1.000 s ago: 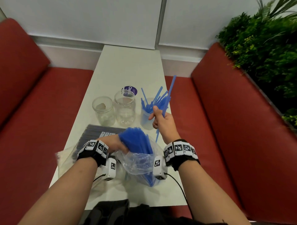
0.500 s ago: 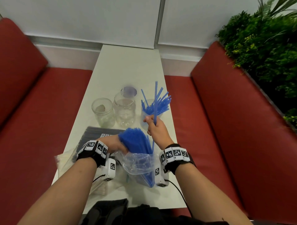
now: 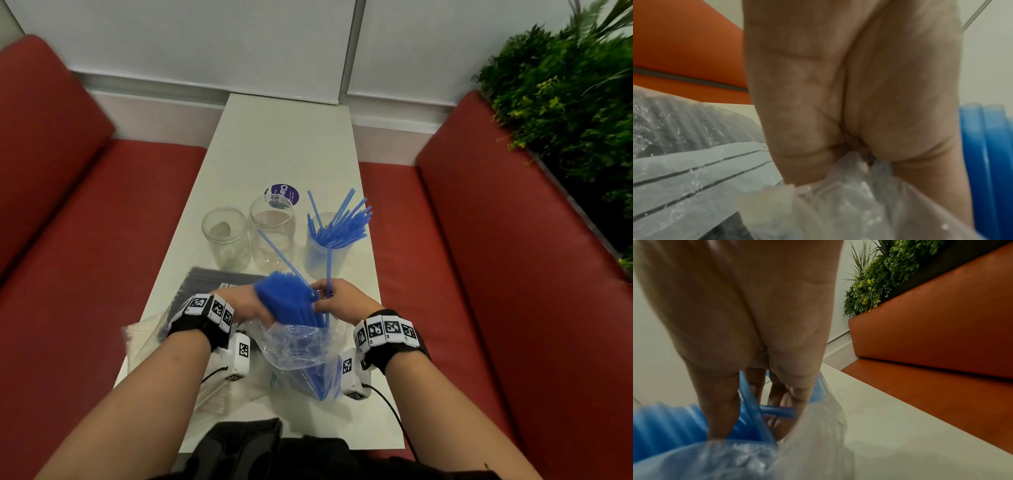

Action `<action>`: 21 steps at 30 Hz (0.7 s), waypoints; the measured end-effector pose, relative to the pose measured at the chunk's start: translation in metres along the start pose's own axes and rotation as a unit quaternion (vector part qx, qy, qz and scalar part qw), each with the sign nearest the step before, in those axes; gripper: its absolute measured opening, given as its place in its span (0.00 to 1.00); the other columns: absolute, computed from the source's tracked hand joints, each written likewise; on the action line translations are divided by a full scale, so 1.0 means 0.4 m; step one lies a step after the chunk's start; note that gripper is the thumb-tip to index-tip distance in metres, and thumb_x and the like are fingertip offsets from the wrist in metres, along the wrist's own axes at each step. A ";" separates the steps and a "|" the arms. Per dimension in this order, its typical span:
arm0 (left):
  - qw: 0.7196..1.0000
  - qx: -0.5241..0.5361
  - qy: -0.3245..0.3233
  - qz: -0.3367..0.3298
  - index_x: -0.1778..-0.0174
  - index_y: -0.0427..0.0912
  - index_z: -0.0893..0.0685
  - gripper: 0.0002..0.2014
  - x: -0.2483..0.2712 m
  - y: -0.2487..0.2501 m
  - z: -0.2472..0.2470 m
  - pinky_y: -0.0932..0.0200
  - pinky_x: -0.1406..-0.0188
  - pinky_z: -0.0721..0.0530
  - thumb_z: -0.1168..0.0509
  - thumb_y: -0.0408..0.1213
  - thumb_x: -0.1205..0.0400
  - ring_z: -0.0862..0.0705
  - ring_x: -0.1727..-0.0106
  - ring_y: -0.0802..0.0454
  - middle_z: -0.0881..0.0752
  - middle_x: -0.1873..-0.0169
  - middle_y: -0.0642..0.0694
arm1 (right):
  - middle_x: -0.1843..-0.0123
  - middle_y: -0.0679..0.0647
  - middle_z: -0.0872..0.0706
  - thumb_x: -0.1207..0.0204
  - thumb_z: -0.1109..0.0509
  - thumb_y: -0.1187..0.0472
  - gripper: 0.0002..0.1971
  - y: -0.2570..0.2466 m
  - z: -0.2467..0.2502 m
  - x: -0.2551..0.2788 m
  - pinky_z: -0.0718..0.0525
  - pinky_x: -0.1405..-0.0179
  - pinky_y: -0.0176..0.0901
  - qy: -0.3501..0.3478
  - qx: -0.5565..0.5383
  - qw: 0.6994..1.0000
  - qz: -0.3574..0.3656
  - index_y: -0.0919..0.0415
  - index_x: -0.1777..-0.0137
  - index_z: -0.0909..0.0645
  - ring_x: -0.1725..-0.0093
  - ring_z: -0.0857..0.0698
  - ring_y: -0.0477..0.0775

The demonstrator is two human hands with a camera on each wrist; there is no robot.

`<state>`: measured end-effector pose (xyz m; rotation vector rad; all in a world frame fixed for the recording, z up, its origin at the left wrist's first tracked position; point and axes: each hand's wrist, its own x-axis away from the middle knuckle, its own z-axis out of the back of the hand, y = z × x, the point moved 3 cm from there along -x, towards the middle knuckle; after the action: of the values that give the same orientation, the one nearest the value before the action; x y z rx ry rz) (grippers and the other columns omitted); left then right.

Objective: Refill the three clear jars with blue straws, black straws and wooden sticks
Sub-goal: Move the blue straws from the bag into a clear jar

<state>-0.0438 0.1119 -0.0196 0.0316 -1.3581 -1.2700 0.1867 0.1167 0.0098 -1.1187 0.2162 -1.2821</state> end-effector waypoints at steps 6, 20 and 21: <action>0.999 -0.033 0.022 0.026 0.55 0.53 0.07 0.21 0.004 -0.001 -0.003 0.47 0.36 0.14 0.18 0.37 0.44 0.12 0.43 0.50 0.09 0.49 0.50 | 0.57 0.53 0.20 0.26 0.26 0.67 0.12 -0.002 -0.018 0.009 0.23 0.61 0.42 0.017 0.046 0.999 0.016 0.50 0.55 0.25 0.61 0.23 0.50; 0.999 -0.012 0.032 0.026 0.50 0.52 0.09 0.24 0.013 -0.010 -0.008 0.43 0.32 0.17 0.18 0.37 0.43 0.13 0.42 0.49 0.09 0.47 0.50 | 0.54 0.55 0.20 0.13 0.39 0.64 0.03 -0.005 -0.055 0.025 0.21 0.50 0.47 0.017 -0.039 0.997 0.069 0.56 0.45 0.27 0.58 0.22 0.49; 0.999 -0.010 0.031 0.025 0.49 0.52 0.09 0.25 0.014 -0.010 -0.008 0.43 0.32 0.17 0.18 0.38 0.44 0.13 0.42 0.49 0.10 0.47 0.50 | 0.56 0.54 0.19 0.12 0.38 0.61 0.01 -0.005 -0.054 0.027 0.20 0.52 0.47 0.026 -0.064 0.995 0.074 0.56 0.44 0.26 0.59 0.22 0.48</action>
<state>-0.0457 0.1043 -0.0194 0.0236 -1.2862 -1.2314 0.1744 0.0965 0.0052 -1.1557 0.4175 -1.1780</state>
